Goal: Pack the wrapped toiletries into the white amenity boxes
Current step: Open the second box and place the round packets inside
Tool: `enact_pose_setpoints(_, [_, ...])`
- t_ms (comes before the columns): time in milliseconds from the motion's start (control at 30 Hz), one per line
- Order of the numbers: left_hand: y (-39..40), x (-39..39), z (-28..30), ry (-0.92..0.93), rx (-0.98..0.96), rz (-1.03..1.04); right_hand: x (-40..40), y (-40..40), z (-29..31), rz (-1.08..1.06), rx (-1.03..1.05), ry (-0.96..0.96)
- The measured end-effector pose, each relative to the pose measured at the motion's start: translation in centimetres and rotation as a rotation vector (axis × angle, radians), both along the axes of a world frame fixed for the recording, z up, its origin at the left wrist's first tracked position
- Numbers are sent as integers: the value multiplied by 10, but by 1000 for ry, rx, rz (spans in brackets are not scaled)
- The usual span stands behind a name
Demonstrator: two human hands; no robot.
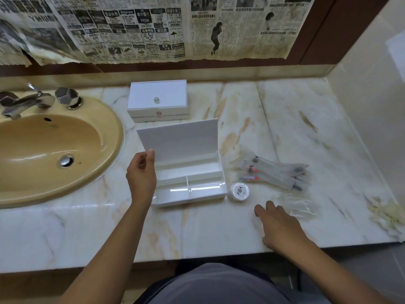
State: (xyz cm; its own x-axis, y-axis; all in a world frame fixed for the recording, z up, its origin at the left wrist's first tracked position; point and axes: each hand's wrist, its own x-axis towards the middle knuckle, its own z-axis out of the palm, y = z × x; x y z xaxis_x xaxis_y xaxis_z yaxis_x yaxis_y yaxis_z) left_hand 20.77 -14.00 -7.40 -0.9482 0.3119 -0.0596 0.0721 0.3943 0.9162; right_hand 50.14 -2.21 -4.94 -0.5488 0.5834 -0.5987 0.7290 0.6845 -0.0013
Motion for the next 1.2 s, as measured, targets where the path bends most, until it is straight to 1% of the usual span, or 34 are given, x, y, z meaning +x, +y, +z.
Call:
enact_pose_setpoints(300, [-1,1,1,-5,28,-2,-6,3,-6,-6,34,114])
enact_pose_setpoints(567, [-1,2,2,-12,35,1,-29,6,-8,-82,30,265])
enact_pose_setpoints(700, [-1,2,2,-11,30,-1,-26,8,-6,-126,-7,290])
enact_pose_setpoints(833, [-1,1,1,-4,26,-3,-22,10,1,-138,-59,211])
enact_pose_setpoints(900, [-2,2,2,2,28,-7,-22,10,1,-178,-84,200])
enact_pose_setpoints(1067, [-1,2,2,0,22,-3,-26,10,-5,-287,-112,318])
enact_pose_setpoints(1200, [-1,2,3,-3,26,-5,-26,11,-6,-337,-138,348])
